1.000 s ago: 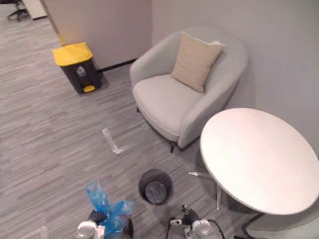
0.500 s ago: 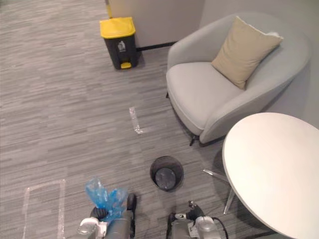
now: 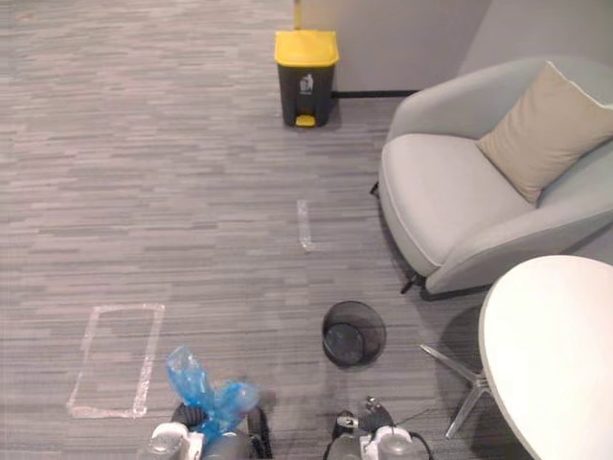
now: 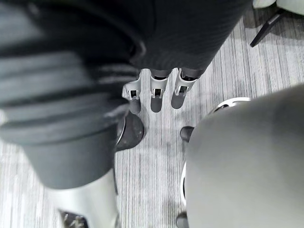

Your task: Gather rubbish on tea table into small bin, then transfer packed bag to large trash can.

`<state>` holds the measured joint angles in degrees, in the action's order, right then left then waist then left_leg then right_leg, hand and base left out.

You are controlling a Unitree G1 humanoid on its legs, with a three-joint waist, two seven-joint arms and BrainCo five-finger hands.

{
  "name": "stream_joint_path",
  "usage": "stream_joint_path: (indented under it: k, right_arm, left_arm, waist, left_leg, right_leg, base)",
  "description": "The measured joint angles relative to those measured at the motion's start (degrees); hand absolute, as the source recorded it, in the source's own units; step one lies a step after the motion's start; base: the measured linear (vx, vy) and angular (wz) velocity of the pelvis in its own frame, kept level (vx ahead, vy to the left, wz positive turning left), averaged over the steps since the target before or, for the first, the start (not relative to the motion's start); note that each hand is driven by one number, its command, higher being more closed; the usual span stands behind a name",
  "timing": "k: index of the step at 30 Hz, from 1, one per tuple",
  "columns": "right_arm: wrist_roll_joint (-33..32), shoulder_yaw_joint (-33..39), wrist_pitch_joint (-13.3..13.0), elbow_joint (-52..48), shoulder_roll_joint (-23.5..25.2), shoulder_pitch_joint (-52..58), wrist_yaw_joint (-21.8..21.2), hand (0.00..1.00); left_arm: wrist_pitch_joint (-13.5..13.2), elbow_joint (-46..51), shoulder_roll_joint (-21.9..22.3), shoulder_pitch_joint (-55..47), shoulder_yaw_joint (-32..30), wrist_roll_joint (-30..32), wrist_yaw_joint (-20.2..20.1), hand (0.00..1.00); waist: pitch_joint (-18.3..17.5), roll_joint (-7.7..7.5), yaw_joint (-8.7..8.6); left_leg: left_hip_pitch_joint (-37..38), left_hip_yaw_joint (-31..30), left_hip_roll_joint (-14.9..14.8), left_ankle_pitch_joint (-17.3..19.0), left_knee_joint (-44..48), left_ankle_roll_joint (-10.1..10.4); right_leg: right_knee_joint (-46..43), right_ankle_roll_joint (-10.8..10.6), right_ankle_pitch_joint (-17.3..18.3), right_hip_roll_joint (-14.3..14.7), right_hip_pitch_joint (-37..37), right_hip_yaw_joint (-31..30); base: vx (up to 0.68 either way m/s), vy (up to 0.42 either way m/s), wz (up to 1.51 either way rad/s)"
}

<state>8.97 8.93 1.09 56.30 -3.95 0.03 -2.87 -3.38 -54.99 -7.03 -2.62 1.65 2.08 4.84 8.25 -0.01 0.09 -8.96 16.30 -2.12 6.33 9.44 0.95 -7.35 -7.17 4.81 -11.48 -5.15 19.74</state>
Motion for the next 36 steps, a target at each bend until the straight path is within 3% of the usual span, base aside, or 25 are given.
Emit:
stream_joint_path:
  k: [1,3,4,5,6,7,9,10,12,14,15,16,18,20,21,22,24,27,28,29,30,31,33,35,36]
  right_arm:
    - [0.0,-0.1,0.0,0.0,0.0,-0.1,-0.1,0.0]
    - [0.1,-0.2,0.0,0.0,-0.1,-0.1,-0.5,0.0]
    - [0.1,-0.2,0.0,0.0,-0.1,-0.1,-0.6,0.0]
    - [0.1,-0.2,0.0,0.1,-0.1,0.0,-0.7,0.0]
    - [0.1,-0.2,-0.1,0.0,-0.3,-1.0,-0.9,0.0]
    - [0.1,-0.2,-0.2,0.1,-0.2,-1.4,-0.9,0.0]
    - [0.1,-1.4,-0.6,0.9,0.0,-2.0,-1.1,0.0]
    - [0.0,-1.5,-0.6,1.0,0.1,-2.3,-1.1,0.0]
    - [0.0,-1.2,-0.6,1.0,-0.3,-2.6,-1.1,0.0]
    - [0.1,-0.7,-0.6,0.9,-0.6,-2.6,-1.1,0.0]
    - [0.1,0.0,-0.6,0.9,-0.6,-2.3,-1.1,0.0]
    - [0.2,0.8,-0.7,0.8,-1.2,-2.6,-1.1,0.0]
    - [0.4,1.7,-0.7,0.9,-1.1,-2.9,-1.1,0.0]
    - [1.4,1.8,0.0,1.2,-0.7,-2.5,-1.2,0.0]
    - [1.7,1.6,0.4,1.2,-0.5,-1.8,-1.3,0.0]
    - [1.7,1.6,0.7,1.0,-0.5,-1.4,-1.2,0.0]
    - [1.7,1.8,0.6,0.7,-0.5,-1.7,-1.1,0.0]
    - [1.2,2.5,0.6,0.7,-0.6,-3.9,-0.8,0.0]
    - [1.2,3.1,0.6,0.7,-0.6,-4.0,-0.6,0.0]
    - [1.2,3.7,0.6,1.0,-1.4,-3.9,-0.5,0.0]
    - [1.2,3.7,0.7,1.5,-1.3,-3.9,-0.3,0.0]
    - [1.2,3.1,1.1,2.0,-0.3,-3.9,-0.3,0.0]
    - [1.3,3.1,1.3,2.1,0.7,-2.7,-0.5,0.0]
    - [1.9,3.1,1.5,2.1,1.1,-2.6,-0.6,0.0]
    - [2.3,3.1,1.5,2.1,1.4,-2.7,-0.6,0.0]
  left_arm:
    - [0.0,0.1,0.0,-0.3,0.0,0.0,0.0,1.0]
    - [-0.1,0.6,-0.2,-0.9,-0.2,-0.1,0.0,1.0]
    - [-0.1,1.1,-0.2,-0.9,-0.5,-0.1,0.0,1.0]
    - [-0.1,1.7,-0.5,-0.9,-0.5,-0.1,0.1,1.0]
    - [0.0,1.7,-0.3,-0.8,-0.5,-0.1,0.1,1.0]
    - [0.0,1.7,-0.4,-0.5,-0.5,-0.1,0.1,1.0]
    - [0.0,1.9,-0.8,-0.3,-0.7,-0.4,0.3,1.0]
    - [0.0,2.0,-1.2,0.1,-0.8,-0.9,0.5,1.0]
    - [0.0,1.9,-1.2,0.7,-1.1,-1.1,0.6,1.0]
    - [-0.1,1.9,-1.2,1.2,-1.2,-1.1,0.7,1.0]
    - [-0.1,1.2,-1.2,1.4,-1.3,-1.1,0.7,1.0]
    - [-0.1,0.2,-0.4,1.6,-1.3,-1.1,0.7,1.0]
    - [-0.1,0.2,0.0,1.7,-1.6,-1.0,0.4,1.0]
    - [-0.1,0.2,1.1,1.8,-3.0,-1.0,0.1,1.0]
    - [-0.2,0.3,1.6,1.6,-3.0,-1.0,-0.1,1.0]
    - [-0.2,0.5,2.4,1.3,-3.1,-1.0,-0.1,1.0]
    - [-0.2,0.5,3.4,1.4,-3.1,-1.0,-0.2,1.0]
    - [-0.3,1.5,3.7,2.1,-3.1,-1.0,-0.5,1.0]
    - [-0.3,1.5,3.6,2.5,-3.0,-1.0,-0.4,1.0]
    - [-0.4,1.3,4.0,2.4,-2.9,-1.0,-0.4,1.0]
    - [-0.3,0.6,4.3,2.6,-2.9,-1.0,-0.3,1.0]
    - [-0.2,0.3,3.9,2.9,-2.9,-1.0,-0.1,1.0]
    - [-0.2,0.3,3.0,2.9,-3.0,-1.0,-0.1,1.0]
    - [-0.1,0.3,3.0,2.5,-2.9,-1.0,-0.1,1.0]
    - [-0.1,0.1,2.5,1.8,-2.9,-1.0,-0.1,1.0]
  waist:
    - [0.0,-0.09,0.0]
    - [-0.2,-0.94,-0.02]
    - [0.1,-1.41,-0.04]
    - [0.4,-2.41,-0.1]
    - [0.6,-2.05,-0.21]
    - [0.8,-1.59,-0.55]
    - [1.4,-0.48,-0.82]
    - [1.5,-0.69,-1.0]
    - [1.8,-0.95,-1.16]
    - [1.8,-1.16,-1.27]
    - [1.8,-1.18,-1.87]
    - [1.2,0.2,-2.45]
    - [1.4,0.93,-2.45]
    - [1.4,1.03,-2.46]
    - [1.5,0.93,-1.91]
    - [1.5,1.03,-1.32]
    - [1.5,0.98,-0.79]
    - [2.2,-0.31,0.13]
    - [2.3,-0.36,0.19]
    - [2.3,1.1,0.34]
    - [2.6,1.14,0.36]
    - [2.3,-0.17,0.28]
    - [2.0,-0.74,0.47]
    - [2.1,-0.57,0.61]
    - [2.1,-0.61,0.8]
  left_leg:
    - [-0.3,-0.1,0.2,0.9,1.1,-0.2]
    - [-1.1,-1.2,1.9,3.4,4.3,-1.3]
    - [-1.1,-1.6,2.5,4.5,5.6,-1.8]
    - [-0.7,-3.2,4.0,5.8,6.4,-2.6]
    - [0.1,-4.3,4.5,6.8,7.1,-3.4]
    - [0.6,-5.1,4.1,7.2,7.4,-3.8]
    - [2.5,-7.4,2.7,8.4,7.2,-4.1]
    - [4.2,-9.0,2.5,8.9,6.1,-4.0]
    - [7.3,-9.9,2.5,8.8,4.1,-3.3]
    - [11.0,-11.4,2.8,9.5,1.4,-2.0]
    - [12.9,-12.7,2.9,10.1,0.6,-1.0]
    - [13.9,-13.9,1.2,10.2,0.9,0.4]
    - [13.9,-13.3,0.6,8.8,3.1,2.9]
    - [10.2,-11.1,0.3,6.7,15.6,6.9]
    - [6.3,-8.4,-1.7,6.3,26.9,9.4]
    - [3.8,-4.2,-4.4,9.1,34.6,7.2]
    - [0.6,-1.9,-6.1,11.6,36.2,3.8]
    - [-7.3,-2.9,-5.7,12.7,26.4,2.8]
    - [-9.1,-5.5,-4.9,9.9,18.9,3.5]
    - [-8.5,-9.1,-5.4,-0.1,8.2,5.8]
    - [-7.6,-8.2,-5.0,-3.2,8.3,3.6]
    - [-6.5,-6.9,-3.4,-1.3,7.9,4.0]
    - [-6.6,-5.6,-2.1,2.9,11.1,2.3]
    - [-4.2,-2.9,-2.1,6.3,12.4,1.7]
    - [-0.7,-0.5,-2.1,7.2,11.2,1.3]
  right_leg:
    - [-1.8,-0.7,1.7,-0.6,-0.3,-0.1]
    - [-8.1,-5.4,7.3,-3.0,-1.7,-1.7]
    - [-10.2,-6.4,8.3,-3.8,-1.8,-2.3]
    - [-15.9,-5.4,6.9,-4.9,-3.1,-5.5]
    - [-25.7,-4.8,5.5,-5.7,-7.5,-9.3]
    - [-28.7,-3.9,6.3,-5.0,-9.3,-10.7]
    - [-30.0,-0.5,10.1,0.3,-11.4,-11.7]
    - [-27.8,0.7,10.5,3.2,-12.5,-10.9]
    - [-22.0,3.0,9.1,5.9,-14.1,-8.6]
    - [-13.8,5.9,4.2,7.9,-14.8,-6.8]
    - [-11.4,7.8,-1.8,8.6,-14.4,-6.9]
    - [-11.3,9.6,-1.5,9.4,-12.5,-5.0]
    - [-10.7,10.1,0.6,9.6,-10.5,-4.3]
    - [-7.3,10.0,1.4,9.9,-5.5,-4.6]
    - [-4.2,10.0,1.4,10.0,-1.2,-5.0]
    - [-2.0,10.3,1.6,10.5,2.8,-6.3]
    - [-0.8,10.8,1.9,10.1,5.5,-7.8]
    - [-0.2,8.9,3.2,7.0,7.2,-11.1]
    - [-0.5,6.5,4.8,5.6,7.8,-11.8]
    - [-0.4,2.7,7.1,5.8,8.9,-13.2]
    - [-0.3,1.5,7.9,5.2,9.5,-14.4]
    - [-0.4,1.9,7.6,3.5,9.5,-15.1]
    - [-0.9,1.7,7.8,1.9,10.1,-16.2]
    - [-7.3,1.3,8.0,1.0,7.9,-19.4]
    - [-16.3,1.0,7.9,0.6,4.5,-21.9]
  base:
    - [-0.01,0.122,0.29]
    - [0.1,0.108,0.39]
    - [0.17,0.077,0.49]
    - [0.23,0.119,0.51]
    - [0.25,0.121,0.47]
    - [0.24,0.114,0.42]
    - [0.28,0.03,0.41]
    - [0.33,-0.008,0.52]
    - [0.39,-0.055,0.56]
    - [0.54,-0.076,0.58]
    - [0.66,-0.094,0.65]
    - [0.45,-0.065,0.55]
    - [0.58,-0.103,0.27]
    - [0.55,-0.074,0.11]
    - [0.46,-0.003,-0.17]
    - [0.43,0.019,-0.27]
    - [0.32,0.069,-0.37]
    - [0.3,0.21,-0.52]
    - [0.35,0.345,-0.49]
    - [0.3,0.312,-0.42]
    - [0.29,0.308,-0.39]
    - [0.22,0.219,-0.22]
    - [0.29,0.244,-0.3]
    - [0.35,0.249,-0.71]
    - [0.33,0.197,-0.85]
